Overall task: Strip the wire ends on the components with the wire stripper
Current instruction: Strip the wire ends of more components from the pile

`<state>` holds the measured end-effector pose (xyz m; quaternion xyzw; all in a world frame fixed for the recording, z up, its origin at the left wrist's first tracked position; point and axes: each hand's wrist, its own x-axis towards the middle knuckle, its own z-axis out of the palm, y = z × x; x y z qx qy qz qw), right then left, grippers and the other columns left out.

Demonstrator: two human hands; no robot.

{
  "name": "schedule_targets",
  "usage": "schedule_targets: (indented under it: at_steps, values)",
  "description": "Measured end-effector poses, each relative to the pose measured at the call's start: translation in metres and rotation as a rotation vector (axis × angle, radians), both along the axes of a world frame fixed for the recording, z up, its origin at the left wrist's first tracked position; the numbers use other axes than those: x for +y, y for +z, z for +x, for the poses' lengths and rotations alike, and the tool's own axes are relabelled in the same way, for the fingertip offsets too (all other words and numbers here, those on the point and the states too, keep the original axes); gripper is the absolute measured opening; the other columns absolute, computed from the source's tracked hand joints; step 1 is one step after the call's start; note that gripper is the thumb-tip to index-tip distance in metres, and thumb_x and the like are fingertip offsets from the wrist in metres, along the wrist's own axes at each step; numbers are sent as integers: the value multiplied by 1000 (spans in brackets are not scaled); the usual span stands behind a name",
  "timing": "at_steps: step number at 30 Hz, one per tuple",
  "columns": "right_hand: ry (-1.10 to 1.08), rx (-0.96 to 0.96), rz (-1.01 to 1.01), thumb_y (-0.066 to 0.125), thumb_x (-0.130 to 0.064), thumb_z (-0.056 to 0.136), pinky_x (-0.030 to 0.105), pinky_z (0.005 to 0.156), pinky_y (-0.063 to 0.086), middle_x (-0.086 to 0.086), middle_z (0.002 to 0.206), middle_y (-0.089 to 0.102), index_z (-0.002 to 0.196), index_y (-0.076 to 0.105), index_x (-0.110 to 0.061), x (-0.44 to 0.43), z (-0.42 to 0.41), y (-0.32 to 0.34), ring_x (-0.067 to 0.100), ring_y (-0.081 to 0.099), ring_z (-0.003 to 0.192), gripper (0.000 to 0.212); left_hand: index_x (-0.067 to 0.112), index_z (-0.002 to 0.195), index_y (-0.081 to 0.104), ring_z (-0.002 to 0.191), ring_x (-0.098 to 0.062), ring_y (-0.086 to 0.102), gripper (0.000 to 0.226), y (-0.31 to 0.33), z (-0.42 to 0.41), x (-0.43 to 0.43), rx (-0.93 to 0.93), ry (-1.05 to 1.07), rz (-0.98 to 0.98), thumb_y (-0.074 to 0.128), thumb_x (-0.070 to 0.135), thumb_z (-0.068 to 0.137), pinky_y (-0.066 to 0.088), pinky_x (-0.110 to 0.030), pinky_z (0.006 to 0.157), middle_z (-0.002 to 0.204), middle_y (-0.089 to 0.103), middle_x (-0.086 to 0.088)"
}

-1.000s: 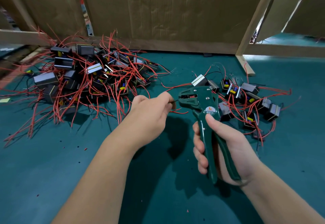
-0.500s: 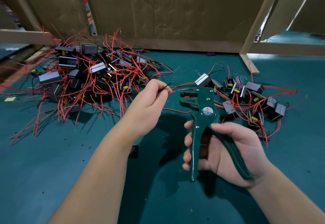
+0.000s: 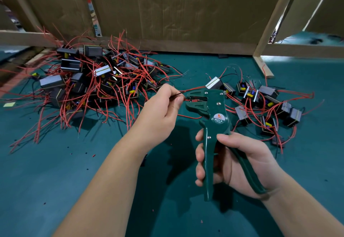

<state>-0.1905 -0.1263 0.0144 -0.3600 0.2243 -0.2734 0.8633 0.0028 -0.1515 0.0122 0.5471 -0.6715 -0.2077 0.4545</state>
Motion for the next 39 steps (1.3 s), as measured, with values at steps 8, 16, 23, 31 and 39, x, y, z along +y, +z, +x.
schedule_targets:
  at_steps: [8, 16, 23, 31, 39]
  values:
    - [-292, 224, -15, 67, -40, 70, 29, 39, 42, 10, 56, 45, 79, 53, -8, 2, 9, 3, 22, 41, 34, 37, 25, 88, 45, 63, -4, 41, 17, -3, -7, 1, 32, -39, 43, 35, 38, 95, 30, -32, 70, 66, 48, 25]
    - [-207, -86, 84, 67, -42, 69, 50, 71, 55, 30, 117, 61, 110, 67, -7, -1, 6, 0, 36, 65, 72, 54, 12, 72, 43, 58, -7, 29, 17, 16, -9, -1, 861, -172, 4, 37, 17, 87, 27, -21, 58, 59, 40, 13]
    - [-106, -220, 94, 83, -42, 63, 49, 75, 55, 20, 116, 63, 131, 58, -10, -5, 2, 2, 36, 66, 76, 78, 16, 54, 44, 53, -16, 24, 25, 20, -26, 14, 1102, -558, 153, 40, 14, 78, 31, -22, 54, 52, 36, 4]
    - [-654, 10, -345, 64, -20, 77, 51, 71, 55, 8, 92, 70, 109, 59, -13, -7, -2, -2, 36, 66, 80, 34, 12, 121, 51, 116, -15, 46, 33, 8, -6, 3, -107, 166, -192, 47, 15, 88, 32, -25, 103, 120, 51, -1]
    - [-970, 387, -396, 64, -11, 88, 55, 68, 57, 19, 112, 61, 106, 54, -16, -18, -17, -10, 41, 68, 90, 21, 16, 127, 57, 130, -33, 31, 39, -8, 31, -7, -451, 638, 276, 45, 10, 91, 27, -45, 103, 145, 36, -8]
